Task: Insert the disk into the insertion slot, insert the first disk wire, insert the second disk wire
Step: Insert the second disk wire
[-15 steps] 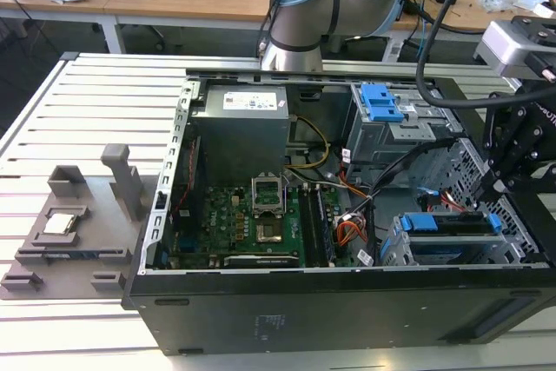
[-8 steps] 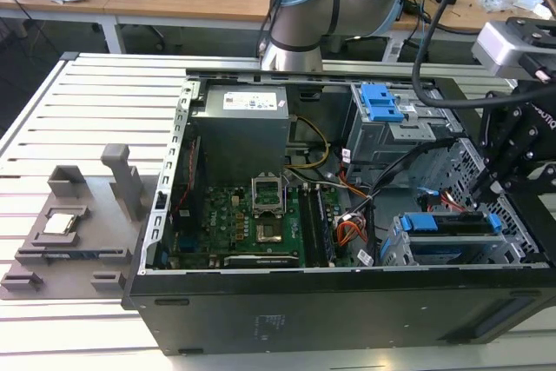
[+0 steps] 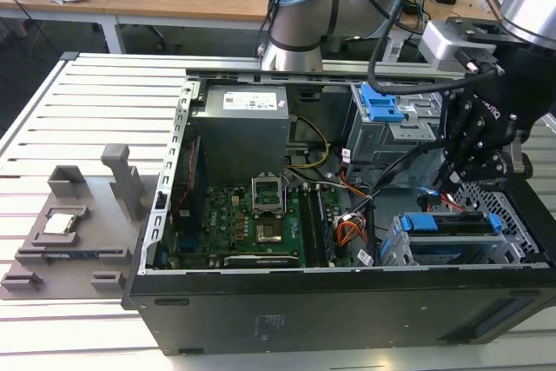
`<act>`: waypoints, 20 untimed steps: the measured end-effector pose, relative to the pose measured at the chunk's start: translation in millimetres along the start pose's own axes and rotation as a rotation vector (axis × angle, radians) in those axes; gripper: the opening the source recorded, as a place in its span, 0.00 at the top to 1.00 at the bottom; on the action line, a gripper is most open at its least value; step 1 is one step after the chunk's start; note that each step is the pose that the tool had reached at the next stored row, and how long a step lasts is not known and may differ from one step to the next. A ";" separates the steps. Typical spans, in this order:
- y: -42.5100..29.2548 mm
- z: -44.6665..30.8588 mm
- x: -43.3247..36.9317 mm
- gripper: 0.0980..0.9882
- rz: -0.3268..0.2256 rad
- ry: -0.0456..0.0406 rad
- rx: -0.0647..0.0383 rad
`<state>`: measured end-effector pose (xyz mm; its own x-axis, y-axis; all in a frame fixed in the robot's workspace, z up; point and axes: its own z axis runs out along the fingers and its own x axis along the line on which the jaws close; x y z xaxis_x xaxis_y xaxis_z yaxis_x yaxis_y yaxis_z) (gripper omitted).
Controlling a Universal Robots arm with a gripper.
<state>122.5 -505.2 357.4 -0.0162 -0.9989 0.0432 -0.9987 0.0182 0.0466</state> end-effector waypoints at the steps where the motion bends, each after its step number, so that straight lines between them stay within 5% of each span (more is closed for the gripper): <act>1: 4.2 1.1 -0.1 0.91 -0.001 0.0002 0.000; 5: 6.8 1.5 -0.1 0.90 -0.003 0.0034 0.000; 6: 6.9 1.6 -0.1 0.76 -0.003 0.0042 0.000; 10: 7.5 2.2 -0.4 0.76 -0.005 0.0444 0.001; 20: 12.7 13.2 -4.4 0.76 -0.058 0.0518 0.005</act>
<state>109.3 -501.1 344.6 0.0443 -0.9948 0.0922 -0.9981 -0.0402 0.0460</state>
